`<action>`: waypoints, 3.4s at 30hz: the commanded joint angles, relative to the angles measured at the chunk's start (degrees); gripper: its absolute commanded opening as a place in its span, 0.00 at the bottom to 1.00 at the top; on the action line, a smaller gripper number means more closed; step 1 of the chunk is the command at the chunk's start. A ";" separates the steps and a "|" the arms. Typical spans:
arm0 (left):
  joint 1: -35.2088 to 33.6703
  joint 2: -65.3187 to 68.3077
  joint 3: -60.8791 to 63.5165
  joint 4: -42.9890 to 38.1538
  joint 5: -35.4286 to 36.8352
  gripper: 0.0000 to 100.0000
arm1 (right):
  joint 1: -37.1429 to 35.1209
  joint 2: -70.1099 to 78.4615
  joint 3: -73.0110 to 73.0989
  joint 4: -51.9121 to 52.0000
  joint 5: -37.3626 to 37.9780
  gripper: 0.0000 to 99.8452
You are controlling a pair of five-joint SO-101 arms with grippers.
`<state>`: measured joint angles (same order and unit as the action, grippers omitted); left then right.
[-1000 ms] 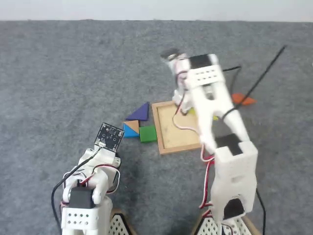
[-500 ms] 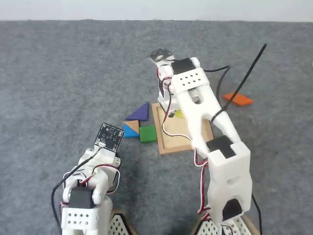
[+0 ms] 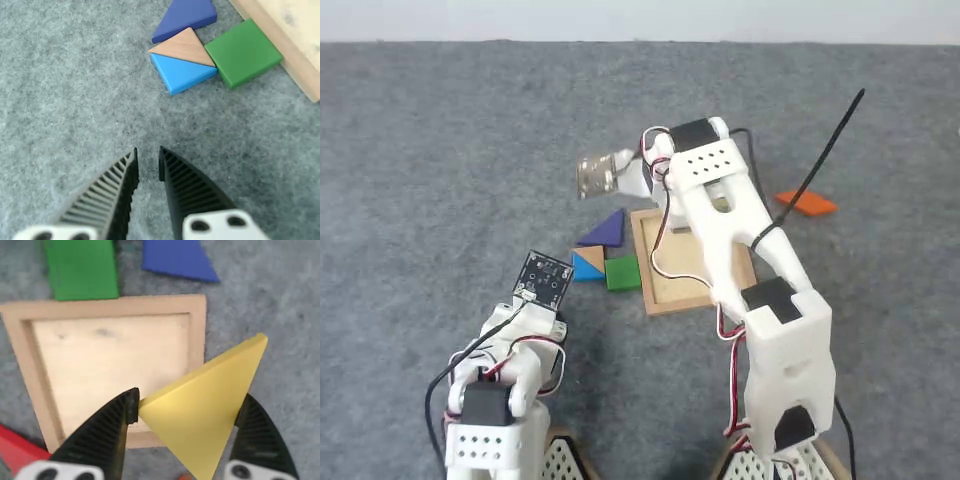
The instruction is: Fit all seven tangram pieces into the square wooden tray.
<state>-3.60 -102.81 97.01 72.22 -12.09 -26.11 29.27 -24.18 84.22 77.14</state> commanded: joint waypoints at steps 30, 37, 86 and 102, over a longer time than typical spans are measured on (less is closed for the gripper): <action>0.26 -1.32 -0.57 0.35 0.26 0.06 | 2.15 2.15 -2.90 5.41 -2.37 0.37; 0.26 -1.32 -0.57 0.35 0.26 0.06 | 1.63 -17.01 -2.73 8.75 -20.57 0.37; 0.26 -1.32 -0.57 0.35 0.26 0.06 | 34.68 -27.30 55.03 -11.56 -48.70 0.37; 0.26 -1.32 -0.57 0.35 0.26 0.06 | 34.77 -10.59 24.79 -10.42 -57.85 0.37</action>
<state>-3.60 -102.81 97.01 72.22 -12.09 8.18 16.70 9.58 73.05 23.69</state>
